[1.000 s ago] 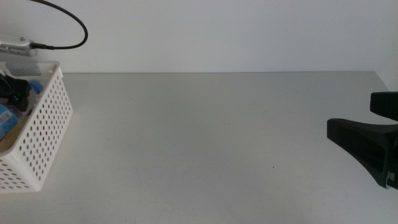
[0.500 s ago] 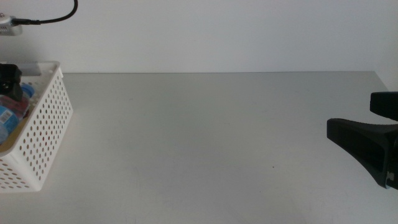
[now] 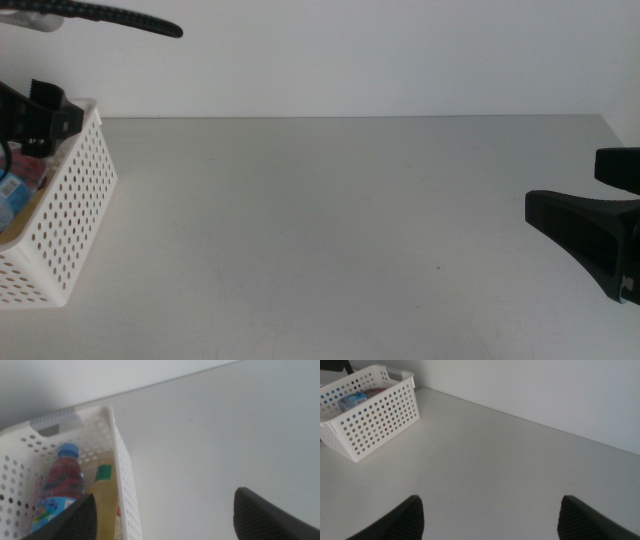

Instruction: Use arms to grab the bottles and put them into the dustbin to the left of the table.

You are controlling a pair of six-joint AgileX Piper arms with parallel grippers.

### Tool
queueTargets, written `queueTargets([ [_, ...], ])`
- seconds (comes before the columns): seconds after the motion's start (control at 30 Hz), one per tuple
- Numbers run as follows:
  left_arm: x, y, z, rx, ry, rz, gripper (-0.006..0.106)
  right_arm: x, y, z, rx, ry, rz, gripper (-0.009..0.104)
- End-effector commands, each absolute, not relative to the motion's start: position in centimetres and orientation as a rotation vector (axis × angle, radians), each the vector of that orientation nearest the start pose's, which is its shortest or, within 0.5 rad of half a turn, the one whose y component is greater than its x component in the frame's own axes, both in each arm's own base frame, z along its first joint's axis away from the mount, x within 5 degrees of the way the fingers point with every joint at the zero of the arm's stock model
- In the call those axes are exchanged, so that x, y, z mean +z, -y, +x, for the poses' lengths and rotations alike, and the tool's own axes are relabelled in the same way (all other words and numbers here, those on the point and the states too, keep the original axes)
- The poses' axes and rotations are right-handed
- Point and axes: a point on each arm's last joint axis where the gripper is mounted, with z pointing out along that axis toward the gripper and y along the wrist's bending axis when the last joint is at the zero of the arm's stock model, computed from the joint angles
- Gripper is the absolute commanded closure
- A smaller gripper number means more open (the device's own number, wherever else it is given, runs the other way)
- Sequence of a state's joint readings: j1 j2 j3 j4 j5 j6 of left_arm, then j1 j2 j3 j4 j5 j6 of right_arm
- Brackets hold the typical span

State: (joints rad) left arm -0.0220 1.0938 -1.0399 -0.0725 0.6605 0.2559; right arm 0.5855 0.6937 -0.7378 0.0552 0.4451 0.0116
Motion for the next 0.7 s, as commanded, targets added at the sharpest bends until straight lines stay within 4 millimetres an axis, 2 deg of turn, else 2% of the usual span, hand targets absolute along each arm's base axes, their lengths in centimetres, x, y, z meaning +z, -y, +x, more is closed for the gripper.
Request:
queueTargets([
  [0.0,39.3,1.7,21.0,0.037,-1.995,0.281,0.007,37.8,-7.9,11.5,0.470,-1.732,-0.497,0.022],
  [0.1,39.7,2.2,19.5,0.027,-1.925,0.302,0.007,37.8,-7.9,11.5,0.470,-1.732,-0.497,0.022],
  [0.27,40.4,2.2,18.2,0.025,-1.858,0.296,0.007,37.8,-7.9,11.5,0.470,-1.732,-0.497,0.022],
  [0.67,40.2,2.2,18.4,0.006,-1.874,0.269,0.007,37.8,-7.9,11.5,0.470,-1.732,-0.497,0.022],
])
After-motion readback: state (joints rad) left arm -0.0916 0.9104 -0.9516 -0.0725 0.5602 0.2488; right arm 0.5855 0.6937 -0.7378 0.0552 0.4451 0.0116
